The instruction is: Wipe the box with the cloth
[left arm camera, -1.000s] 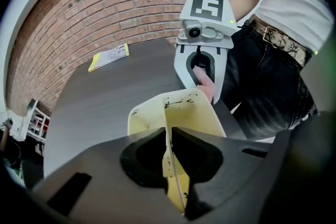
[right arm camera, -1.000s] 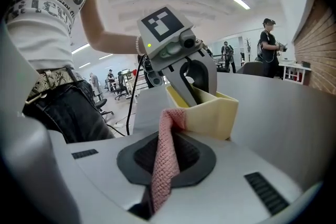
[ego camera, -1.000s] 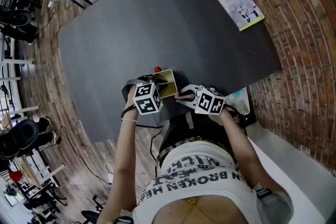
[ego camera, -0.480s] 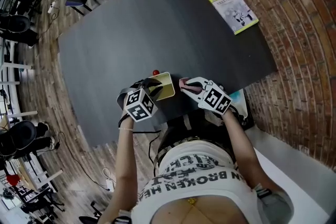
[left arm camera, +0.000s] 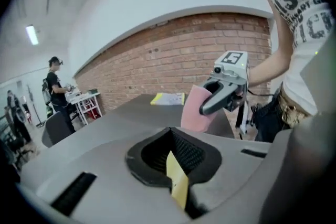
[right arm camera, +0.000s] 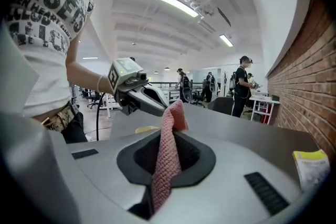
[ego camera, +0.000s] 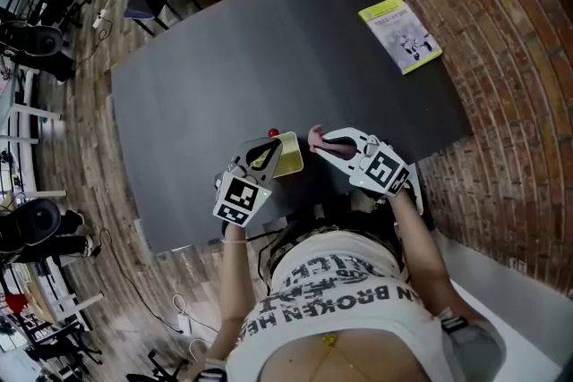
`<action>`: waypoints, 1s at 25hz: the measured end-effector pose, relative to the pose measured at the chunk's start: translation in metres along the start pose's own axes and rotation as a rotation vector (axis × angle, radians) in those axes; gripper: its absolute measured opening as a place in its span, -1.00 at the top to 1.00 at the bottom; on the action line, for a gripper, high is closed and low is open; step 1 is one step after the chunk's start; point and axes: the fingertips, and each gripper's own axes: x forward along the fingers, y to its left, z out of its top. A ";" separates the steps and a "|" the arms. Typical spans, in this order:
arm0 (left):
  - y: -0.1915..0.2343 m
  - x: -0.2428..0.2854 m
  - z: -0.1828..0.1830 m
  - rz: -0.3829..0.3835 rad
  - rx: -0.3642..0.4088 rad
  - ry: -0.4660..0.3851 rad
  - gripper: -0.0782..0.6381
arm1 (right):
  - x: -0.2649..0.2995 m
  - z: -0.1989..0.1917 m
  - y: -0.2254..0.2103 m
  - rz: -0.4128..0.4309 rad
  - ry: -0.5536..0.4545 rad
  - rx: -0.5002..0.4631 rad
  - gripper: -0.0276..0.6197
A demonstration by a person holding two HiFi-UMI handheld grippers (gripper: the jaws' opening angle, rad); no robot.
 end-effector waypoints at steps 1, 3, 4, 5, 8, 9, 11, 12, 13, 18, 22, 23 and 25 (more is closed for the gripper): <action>0.003 -0.003 0.009 0.021 -0.052 -0.053 0.76 | -0.002 0.007 0.000 0.002 -0.015 -0.002 0.86; 0.008 -0.007 0.020 0.050 -0.145 -0.135 0.76 | -0.006 0.019 -0.002 -0.002 -0.042 -0.009 0.86; 0.009 -0.008 0.024 0.060 -0.179 -0.162 0.76 | -0.008 0.025 -0.003 -0.007 -0.055 -0.012 0.86; 0.008 -0.008 0.028 0.067 -0.206 -0.184 0.76 | -0.010 0.030 -0.005 -0.017 -0.066 -0.013 0.86; 0.000 -0.008 0.041 0.074 -0.256 -0.235 0.76 | -0.017 0.039 -0.009 -0.064 -0.085 -0.002 0.86; -0.003 -0.008 0.046 0.076 -0.262 -0.248 0.76 | -0.019 0.042 -0.010 -0.076 -0.093 0.002 0.86; -0.009 -0.009 0.058 0.081 -0.267 -0.278 0.76 | -0.024 0.046 -0.010 -0.096 -0.109 0.007 0.86; -0.012 -0.010 0.066 0.083 -0.271 -0.299 0.76 | -0.027 0.049 -0.010 -0.109 -0.116 0.010 0.86; -0.015 -0.012 0.073 0.084 -0.273 -0.320 0.76 | -0.030 0.053 -0.010 -0.124 -0.127 0.016 0.86; -0.027 -0.030 0.111 0.091 -0.217 -0.379 0.76 | -0.049 0.090 -0.006 -0.198 -0.241 -0.003 0.86; -0.032 -0.042 0.134 0.094 -0.200 -0.418 0.76 | -0.058 0.111 -0.001 -0.237 -0.263 0.000 0.86; -0.033 -0.044 0.139 0.099 -0.194 -0.428 0.76 | -0.058 0.113 0.001 -0.245 -0.252 -0.007 0.86; -0.035 -0.047 0.145 0.109 -0.181 -0.431 0.76 | -0.057 0.116 0.003 -0.263 -0.233 -0.017 0.86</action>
